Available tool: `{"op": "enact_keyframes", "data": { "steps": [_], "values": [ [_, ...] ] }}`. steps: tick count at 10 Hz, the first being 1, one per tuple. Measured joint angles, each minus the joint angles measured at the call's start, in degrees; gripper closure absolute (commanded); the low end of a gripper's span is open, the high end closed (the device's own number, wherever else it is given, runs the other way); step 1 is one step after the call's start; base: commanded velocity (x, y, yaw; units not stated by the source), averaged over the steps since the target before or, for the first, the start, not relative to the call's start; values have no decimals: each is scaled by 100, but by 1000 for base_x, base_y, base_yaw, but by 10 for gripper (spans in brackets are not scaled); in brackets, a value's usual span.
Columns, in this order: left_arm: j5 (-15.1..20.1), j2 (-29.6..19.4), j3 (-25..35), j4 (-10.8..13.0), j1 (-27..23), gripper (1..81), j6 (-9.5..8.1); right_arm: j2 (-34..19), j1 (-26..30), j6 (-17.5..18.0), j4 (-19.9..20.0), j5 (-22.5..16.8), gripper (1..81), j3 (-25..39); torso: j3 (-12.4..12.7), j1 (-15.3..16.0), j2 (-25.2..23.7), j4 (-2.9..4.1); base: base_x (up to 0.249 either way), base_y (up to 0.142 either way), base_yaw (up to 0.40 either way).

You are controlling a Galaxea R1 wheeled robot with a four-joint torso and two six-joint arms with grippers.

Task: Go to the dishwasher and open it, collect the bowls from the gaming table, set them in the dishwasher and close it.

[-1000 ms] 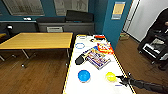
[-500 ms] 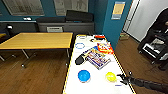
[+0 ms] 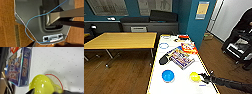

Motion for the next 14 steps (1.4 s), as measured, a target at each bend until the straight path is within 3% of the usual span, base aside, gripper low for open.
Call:
{"op": "enact_keyframes", "data": {
  "steps": [14],
  "values": [
    [6,0,0,-9,2,10,0,719,-254,2,127,56,10,-879,-2,2,2,0,0,0,0]
  ]
}}
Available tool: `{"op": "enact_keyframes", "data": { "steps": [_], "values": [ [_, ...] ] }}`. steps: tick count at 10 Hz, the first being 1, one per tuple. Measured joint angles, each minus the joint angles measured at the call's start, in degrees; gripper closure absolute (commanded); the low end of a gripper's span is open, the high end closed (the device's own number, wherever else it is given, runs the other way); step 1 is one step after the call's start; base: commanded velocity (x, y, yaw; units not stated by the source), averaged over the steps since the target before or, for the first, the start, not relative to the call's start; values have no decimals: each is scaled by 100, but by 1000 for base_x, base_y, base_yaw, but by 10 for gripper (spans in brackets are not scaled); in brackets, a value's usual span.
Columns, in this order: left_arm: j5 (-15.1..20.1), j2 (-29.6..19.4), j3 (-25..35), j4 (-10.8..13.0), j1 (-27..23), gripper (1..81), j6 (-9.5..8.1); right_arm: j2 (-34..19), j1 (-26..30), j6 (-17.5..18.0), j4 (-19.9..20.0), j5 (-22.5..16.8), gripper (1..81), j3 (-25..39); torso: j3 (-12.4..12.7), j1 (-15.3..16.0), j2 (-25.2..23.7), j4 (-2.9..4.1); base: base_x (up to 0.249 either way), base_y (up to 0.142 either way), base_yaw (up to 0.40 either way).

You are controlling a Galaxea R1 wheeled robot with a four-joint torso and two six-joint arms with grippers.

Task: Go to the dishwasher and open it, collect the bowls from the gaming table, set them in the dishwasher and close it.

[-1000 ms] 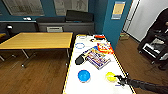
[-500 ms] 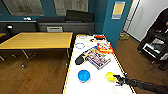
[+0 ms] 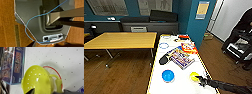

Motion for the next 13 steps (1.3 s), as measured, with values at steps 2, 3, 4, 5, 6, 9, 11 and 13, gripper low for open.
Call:
{"op": "enact_keyframes", "data": {
  "steps": [2,3,4,5,6,9,11,13],
  "values": [
    [61,0,0,0,-2,10,0,2,0,0,9,13,10,-45,0,0,0,0,0,0,0],
    [82,0,0,-2,-2,10,2,28,0,15,44,18,811,-87,0,0,0,0,0,0,0],
    [82,0,0,0,-5,10,2,91,35,30,138,94,811,-146,0,0,0,0,0,0,0],
    [90,-2,0,-2,2,10,0,190,95,28,168,52,811,-251,0,0,0,0,0,0,0],
    [88,-11,0,-2,0,10,0,223,106,28,213,41,811,-279,0,0,0,0,0,0,0],
    [85,-28,-7,-2,0,10,0,90,82,28,282,35,811,-163,0,0,0,0,0,0,0],
    [85,5,-5,-2,-2,10,0,-425,93,23,277,-74,811,291,0,0,0,0,0,0,0],
    [85,49,6,0,-13,10,2,-1302,278,12,193,-190,811,1242,0,2,2,0,0,0,0]
  ]
}}
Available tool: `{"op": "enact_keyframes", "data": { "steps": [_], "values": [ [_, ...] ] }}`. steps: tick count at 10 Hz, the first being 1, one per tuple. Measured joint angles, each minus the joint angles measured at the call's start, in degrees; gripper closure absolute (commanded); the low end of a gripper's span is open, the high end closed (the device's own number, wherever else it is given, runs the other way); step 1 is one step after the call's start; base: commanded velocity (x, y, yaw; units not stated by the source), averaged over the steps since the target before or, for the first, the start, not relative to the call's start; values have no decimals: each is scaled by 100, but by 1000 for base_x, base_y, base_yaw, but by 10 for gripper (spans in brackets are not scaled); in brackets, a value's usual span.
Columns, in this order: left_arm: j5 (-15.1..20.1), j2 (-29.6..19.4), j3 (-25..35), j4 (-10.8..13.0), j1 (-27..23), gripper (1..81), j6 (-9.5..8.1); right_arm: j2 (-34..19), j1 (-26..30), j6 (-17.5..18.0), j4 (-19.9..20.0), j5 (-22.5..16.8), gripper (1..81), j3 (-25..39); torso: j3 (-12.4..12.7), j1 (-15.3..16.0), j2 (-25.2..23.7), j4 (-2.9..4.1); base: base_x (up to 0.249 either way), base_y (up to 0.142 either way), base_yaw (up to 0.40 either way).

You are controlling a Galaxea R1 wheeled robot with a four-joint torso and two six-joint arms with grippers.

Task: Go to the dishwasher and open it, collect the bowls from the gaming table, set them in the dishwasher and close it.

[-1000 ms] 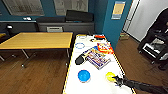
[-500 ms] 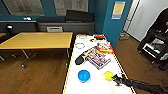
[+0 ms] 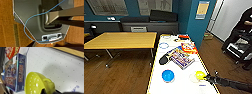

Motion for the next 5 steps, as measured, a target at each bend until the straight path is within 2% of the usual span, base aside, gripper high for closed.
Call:
{"op": "enact_keyframes", "data": {
  "steps": [3,5],
  "values": [
    [-2,4,-2,5,-2,10,0,-1607,102,-48,-501,-400,811,1755,0,0,0,0,0,0,0],
    [-2,4,0,5,-2,10,0,-2376,-22,-218,-831,-747,811,2928,0,-2,0,0,0,0,0]
  ]
}}
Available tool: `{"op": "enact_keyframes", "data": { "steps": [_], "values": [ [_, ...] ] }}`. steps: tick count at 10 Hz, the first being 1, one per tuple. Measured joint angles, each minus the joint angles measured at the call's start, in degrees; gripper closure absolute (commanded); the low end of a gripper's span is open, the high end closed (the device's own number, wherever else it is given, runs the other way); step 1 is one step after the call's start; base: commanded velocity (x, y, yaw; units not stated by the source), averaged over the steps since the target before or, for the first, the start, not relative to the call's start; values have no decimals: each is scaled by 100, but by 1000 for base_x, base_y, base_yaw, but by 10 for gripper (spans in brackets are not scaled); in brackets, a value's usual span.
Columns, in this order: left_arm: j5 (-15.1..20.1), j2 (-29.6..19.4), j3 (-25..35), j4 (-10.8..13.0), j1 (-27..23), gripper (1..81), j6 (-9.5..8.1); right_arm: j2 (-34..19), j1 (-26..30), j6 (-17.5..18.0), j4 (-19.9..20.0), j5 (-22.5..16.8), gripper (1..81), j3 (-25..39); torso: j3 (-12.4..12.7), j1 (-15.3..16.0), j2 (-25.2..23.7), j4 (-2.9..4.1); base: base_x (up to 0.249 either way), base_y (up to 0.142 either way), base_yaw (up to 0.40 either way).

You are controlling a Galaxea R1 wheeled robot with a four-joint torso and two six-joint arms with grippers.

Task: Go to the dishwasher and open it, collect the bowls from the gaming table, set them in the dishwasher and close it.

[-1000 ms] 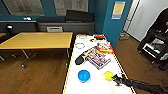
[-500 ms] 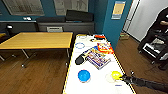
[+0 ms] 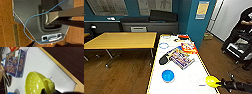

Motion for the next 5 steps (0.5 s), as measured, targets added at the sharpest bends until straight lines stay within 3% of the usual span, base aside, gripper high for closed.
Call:
{"op": "enact_keyframes", "data": {
  "steps": [2,5],
  "values": [
    [-15,-15,41,0,0,10,0,-694,-141,-196,-240,-226,811,1006,0,0,0,0,0,0,0],
    [-20,-171,378,0,-1,10,0,-1502,-1243,-818,-312,-430,811,1614,0,0,0,0,0,0,0]
  ]
}}
